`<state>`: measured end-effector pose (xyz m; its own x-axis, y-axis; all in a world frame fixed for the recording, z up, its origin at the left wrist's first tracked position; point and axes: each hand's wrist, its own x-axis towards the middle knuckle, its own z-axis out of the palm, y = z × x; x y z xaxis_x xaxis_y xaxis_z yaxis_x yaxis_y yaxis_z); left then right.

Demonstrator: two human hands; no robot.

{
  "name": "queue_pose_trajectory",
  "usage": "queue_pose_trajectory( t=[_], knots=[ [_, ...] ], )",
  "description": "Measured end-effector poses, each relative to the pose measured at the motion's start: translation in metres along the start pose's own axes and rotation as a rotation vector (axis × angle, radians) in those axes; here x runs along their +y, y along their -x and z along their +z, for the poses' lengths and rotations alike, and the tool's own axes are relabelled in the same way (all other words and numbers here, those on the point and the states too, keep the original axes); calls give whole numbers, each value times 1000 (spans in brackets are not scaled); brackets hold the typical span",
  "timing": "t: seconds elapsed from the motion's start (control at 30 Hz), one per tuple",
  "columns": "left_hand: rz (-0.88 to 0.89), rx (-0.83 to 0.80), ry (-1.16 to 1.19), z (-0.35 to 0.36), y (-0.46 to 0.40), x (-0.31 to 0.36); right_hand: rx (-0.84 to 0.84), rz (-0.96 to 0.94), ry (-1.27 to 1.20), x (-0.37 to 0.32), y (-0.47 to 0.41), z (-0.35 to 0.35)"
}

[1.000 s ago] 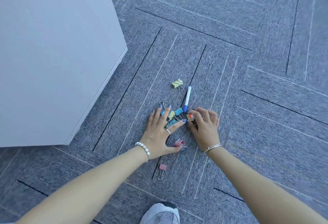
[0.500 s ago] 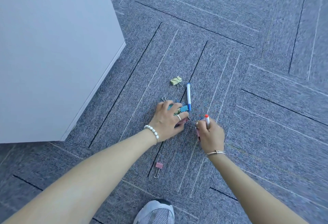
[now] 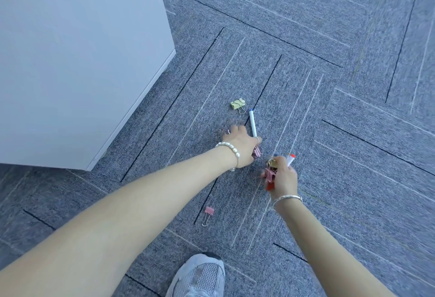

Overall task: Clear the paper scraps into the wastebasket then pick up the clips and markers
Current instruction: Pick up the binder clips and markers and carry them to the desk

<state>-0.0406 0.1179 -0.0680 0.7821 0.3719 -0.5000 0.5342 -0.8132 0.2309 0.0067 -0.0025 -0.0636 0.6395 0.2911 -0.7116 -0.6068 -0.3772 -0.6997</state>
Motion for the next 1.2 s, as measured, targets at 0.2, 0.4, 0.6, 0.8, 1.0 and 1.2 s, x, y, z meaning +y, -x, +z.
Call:
queue_pose_trajectory(
  t=[0.2, 0.4, 0.6, 0.8, 1.0, 1.2],
  knots=[
    [77, -26, 1, 6, 11, 2, -49, 13, -59, 2, -2, -6],
    [10, 23, 447, 8, 31, -17, -109, 76, -183, -2, 0, -8],
    [-120, 121, 1073, -12, 57, -60, -134, 103, -118, -2, 3, -6],
    [-246, 136, 1445, -13, 83, -90, -584, -549, 1191, 37, 28, 5],
    [-295, 148, 1488, 0, 102, -100, -755, -1035, 1422, 74, 41, 14],
    [-299, 96, 1513, 12, 110, -102, -694, -1106, 1413, 80, 44, 18]
  ],
)
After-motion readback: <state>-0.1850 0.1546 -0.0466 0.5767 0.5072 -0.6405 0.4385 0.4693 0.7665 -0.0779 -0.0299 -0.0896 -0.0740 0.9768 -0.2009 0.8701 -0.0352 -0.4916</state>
